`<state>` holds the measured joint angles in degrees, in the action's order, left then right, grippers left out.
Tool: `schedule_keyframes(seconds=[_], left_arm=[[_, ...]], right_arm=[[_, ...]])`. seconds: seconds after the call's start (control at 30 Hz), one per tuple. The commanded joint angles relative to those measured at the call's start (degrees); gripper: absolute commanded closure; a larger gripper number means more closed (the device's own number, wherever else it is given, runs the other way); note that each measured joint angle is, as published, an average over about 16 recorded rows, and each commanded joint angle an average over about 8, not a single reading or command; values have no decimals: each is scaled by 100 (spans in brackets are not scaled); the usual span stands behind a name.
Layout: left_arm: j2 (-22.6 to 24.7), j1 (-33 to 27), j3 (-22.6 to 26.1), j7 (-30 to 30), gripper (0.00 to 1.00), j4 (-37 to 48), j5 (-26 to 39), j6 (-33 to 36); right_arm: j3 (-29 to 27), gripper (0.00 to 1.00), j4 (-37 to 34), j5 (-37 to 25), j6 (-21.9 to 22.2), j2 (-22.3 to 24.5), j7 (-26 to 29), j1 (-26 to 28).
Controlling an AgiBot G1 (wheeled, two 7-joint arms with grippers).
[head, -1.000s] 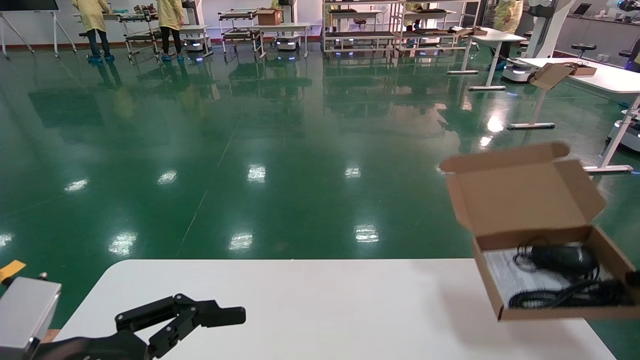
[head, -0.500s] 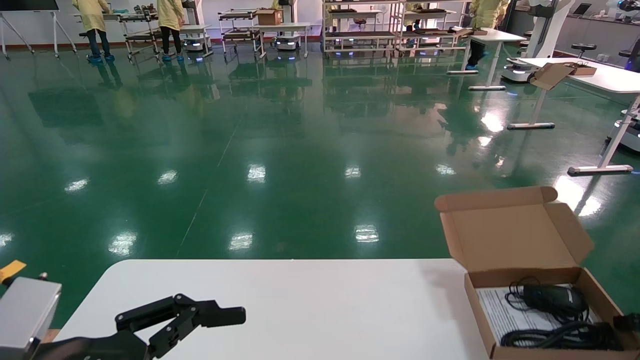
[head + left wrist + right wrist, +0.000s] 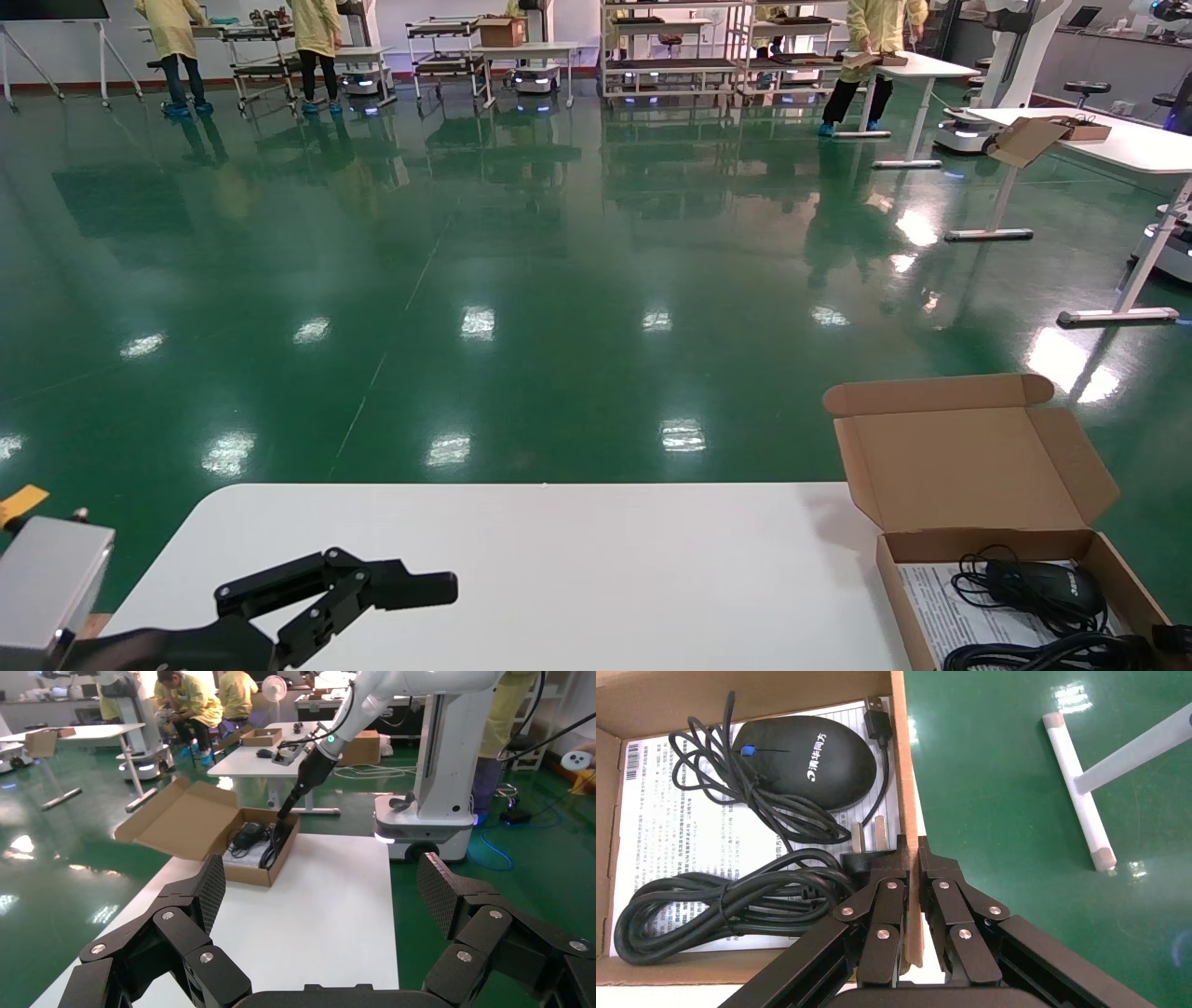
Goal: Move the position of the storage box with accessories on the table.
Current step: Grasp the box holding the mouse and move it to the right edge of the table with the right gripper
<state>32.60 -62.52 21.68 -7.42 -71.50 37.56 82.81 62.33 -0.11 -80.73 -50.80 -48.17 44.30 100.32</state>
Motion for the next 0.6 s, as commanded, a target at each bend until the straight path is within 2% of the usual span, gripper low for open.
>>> schedule_keyframes(seconds=[0.03, 0.6], left_arm=[[0, 0, 0, 0, 0, 0, 0, 0], [0, 0, 0, 0, 0, 0, 0, 0]], right_arm=[[-17, 1, 9, 24, 49, -8, -15, -44], [-103, 0, 71, 148, 95, -27, -136, -112]])
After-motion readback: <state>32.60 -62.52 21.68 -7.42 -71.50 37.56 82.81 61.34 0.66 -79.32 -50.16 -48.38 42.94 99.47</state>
